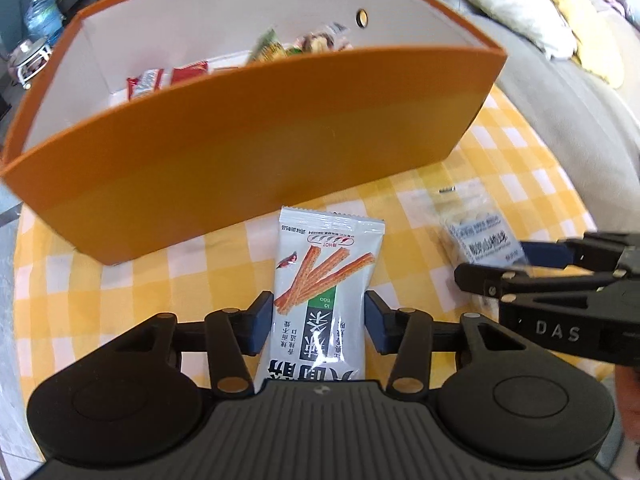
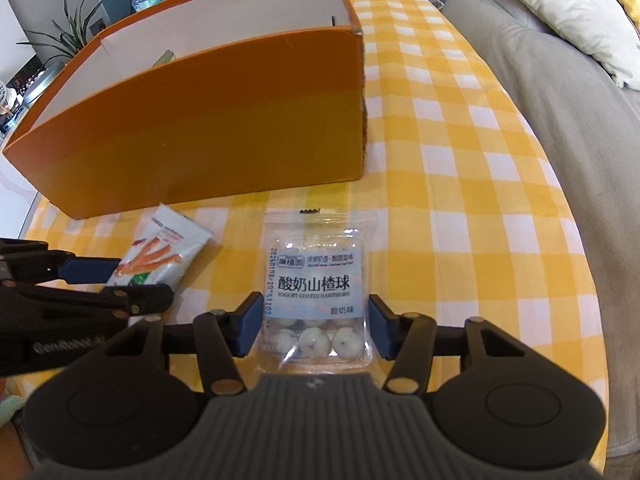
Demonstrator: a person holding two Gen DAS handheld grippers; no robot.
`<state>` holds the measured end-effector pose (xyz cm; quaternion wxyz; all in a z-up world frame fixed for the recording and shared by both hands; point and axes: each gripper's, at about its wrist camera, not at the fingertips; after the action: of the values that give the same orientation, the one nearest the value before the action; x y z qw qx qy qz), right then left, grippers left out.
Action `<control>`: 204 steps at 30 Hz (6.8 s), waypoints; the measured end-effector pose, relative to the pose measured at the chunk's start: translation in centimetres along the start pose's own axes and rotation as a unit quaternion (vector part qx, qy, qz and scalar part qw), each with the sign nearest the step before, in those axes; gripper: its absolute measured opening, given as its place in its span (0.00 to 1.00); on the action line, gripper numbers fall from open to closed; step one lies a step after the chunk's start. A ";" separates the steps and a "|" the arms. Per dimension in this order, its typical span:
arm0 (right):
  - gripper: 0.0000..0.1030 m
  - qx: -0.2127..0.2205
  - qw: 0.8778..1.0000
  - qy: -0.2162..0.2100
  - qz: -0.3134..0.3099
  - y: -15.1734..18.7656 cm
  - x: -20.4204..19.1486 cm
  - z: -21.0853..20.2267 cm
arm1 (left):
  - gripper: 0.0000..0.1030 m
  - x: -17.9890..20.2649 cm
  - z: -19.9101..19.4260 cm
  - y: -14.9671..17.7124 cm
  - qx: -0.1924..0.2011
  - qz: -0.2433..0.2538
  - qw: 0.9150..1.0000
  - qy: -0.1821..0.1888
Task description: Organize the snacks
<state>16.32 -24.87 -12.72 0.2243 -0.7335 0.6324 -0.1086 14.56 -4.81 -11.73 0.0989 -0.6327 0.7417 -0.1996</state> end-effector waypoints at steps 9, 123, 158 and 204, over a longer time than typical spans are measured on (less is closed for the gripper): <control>0.52 0.011 1.000 -0.010 -0.002 0.5 -1.1 -2.8 | 0.53 -0.4 -3.8 -0.1 0.014 -0.069 0.997 0.032; 0.93 0.285 0.953 0.022 -0.101 -7.8 -8.5 -18.4 | 0.67 -2.0 -19.8 -4.5 0.310 -0.013 0.947 -0.084; 0.94 0.238 0.968 0.045 -0.064 0.9 -7.9 -16.2 | 0.88 -0.8 -14.7 2.6 0.244 -0.033 0.959 -0.138; 0.94 0.250 0.965 0.047 -0.059 0.4 -7.8 -16.4 | 0.88 -1.0 -15.3 2.5 0.242 -0.038 0.960 -0.136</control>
<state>7.35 -20.40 2.44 0.3638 -0.6839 0.5509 -0.3104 6.43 -0.97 0.88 0.3412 -0.6386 0.6264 -0.2890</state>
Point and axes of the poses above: each gripper's, at about its wrist camera, not at the fingertips, and z roughly the way its jaws point, x to its right, y to its underside, and after that the axes turned 3 degrees about -z, right-handed
